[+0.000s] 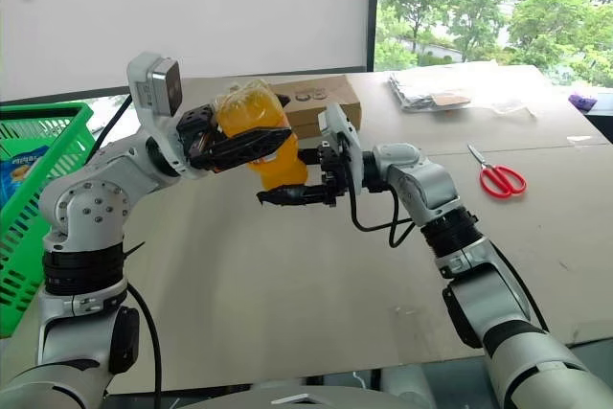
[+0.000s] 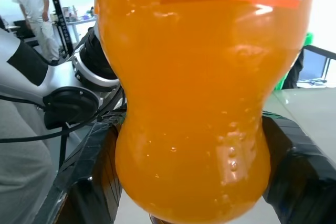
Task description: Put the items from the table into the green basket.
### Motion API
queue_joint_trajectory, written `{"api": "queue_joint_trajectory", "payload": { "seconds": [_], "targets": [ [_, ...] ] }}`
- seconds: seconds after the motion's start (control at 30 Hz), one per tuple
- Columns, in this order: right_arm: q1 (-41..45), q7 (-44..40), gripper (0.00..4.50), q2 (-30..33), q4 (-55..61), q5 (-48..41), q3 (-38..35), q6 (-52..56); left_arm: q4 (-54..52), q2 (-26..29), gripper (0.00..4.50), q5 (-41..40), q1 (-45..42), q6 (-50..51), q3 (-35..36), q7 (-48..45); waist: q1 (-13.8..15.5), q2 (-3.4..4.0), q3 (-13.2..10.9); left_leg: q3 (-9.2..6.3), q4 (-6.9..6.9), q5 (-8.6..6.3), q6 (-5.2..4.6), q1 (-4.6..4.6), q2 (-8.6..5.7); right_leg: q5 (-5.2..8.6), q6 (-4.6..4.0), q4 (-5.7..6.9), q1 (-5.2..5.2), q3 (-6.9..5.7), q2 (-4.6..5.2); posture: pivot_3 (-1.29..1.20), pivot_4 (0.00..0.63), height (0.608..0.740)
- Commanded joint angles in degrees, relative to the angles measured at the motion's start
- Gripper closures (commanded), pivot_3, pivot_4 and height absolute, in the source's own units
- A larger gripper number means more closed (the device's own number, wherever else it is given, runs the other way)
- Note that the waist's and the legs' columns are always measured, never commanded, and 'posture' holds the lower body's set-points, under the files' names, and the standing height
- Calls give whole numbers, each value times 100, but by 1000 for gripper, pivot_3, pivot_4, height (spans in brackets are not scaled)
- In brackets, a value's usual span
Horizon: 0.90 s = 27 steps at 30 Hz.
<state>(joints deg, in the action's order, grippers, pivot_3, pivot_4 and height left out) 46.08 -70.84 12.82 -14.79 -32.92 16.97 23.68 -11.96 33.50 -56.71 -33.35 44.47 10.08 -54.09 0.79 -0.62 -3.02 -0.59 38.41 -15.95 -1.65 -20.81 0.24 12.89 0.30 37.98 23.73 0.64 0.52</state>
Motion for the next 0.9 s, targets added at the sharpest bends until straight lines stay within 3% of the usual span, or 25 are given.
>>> {"api": "queue_joint_trajectory", "payload": {
  "seconds": [0.03, 0.17, 0.23, 0.3, 0.4, 0.57, 0.73, 0.9],
  "targets": [
    [22, -88, 1619, -52, 302, -22, -230, -78, 14, 32, 1477, -34, -82, -61, 84, -91, -21, 0, 0, 2, 0, 0, 0, 1, 0, 0, 0, 0, 0, 3, 0, 67, 0, 724],
    [-2, -134, 1619, -6, 365, -205, -310, 284, -9, 36, 1477, 111, -29, -84, -6, -123, -19, 1, 0, 4, 0, 0, 0, 2, 1, 0, 0, 0, 0, 5, 0, 63, 0, 724],
    [-4, -256, 574, 143, 499, -295, -248, 673, 26, -5, 1477, 241, -55, -168, -18, -10, -14, 1, 0, 3, 0, 0, 0, 1, 1, 0, 0, 0, 0, 5, 0, 63, 0, 724],
    [-120, -206, 20, 231, 666, -68, -175, 528, 87, -52, 1477, 322, -110, -239, 22, 107, 4, 1, -1, 3, 1, 0, 0, 0, 0, 0, 0, 0, 0, 4, 1, 70, 0, 724],
    [-308, 249, 0, 182, 692, 18, -377, 577, 58, -48, 1477, 304, -171, -234, 132, 195, 2, -1, 0, 3, 1, 0, 0, 0, 0, 0, 1, -2, 0, 4, 3, 90, 0, 724],
    [-914, 206, 0, 659, 824, 185, -620, 319, 174, 588, 1477, 722, -280, -445, 553, 419, -5, -1, -5, 2, -1, 0, 0, -1, 0, 1, 1, -2, 1, 3, 0, 95, 0, 724],
    [-1056, 795, 0, 982, 1825, -281, -1497, 585, 937, 1686, 1477, 1997, -695, -908, 960, 1256, 2, -9, -19, 8, -3, 0, -1, 0, 3, 3, 5, 1, 9, 11, -10, 123, 0, 724],
    [-1343, 1221, 0, 1099, 3046, -999, -1850, 1207, 2028, 2508, 1477, 2843, -978, -1253, 1371, 1923, 8, -28, -18, 2, -14, -1, 0, -2, 14, 3, 1, -7, 12, 6, -15, 138, 0, 724]
  ]
}}
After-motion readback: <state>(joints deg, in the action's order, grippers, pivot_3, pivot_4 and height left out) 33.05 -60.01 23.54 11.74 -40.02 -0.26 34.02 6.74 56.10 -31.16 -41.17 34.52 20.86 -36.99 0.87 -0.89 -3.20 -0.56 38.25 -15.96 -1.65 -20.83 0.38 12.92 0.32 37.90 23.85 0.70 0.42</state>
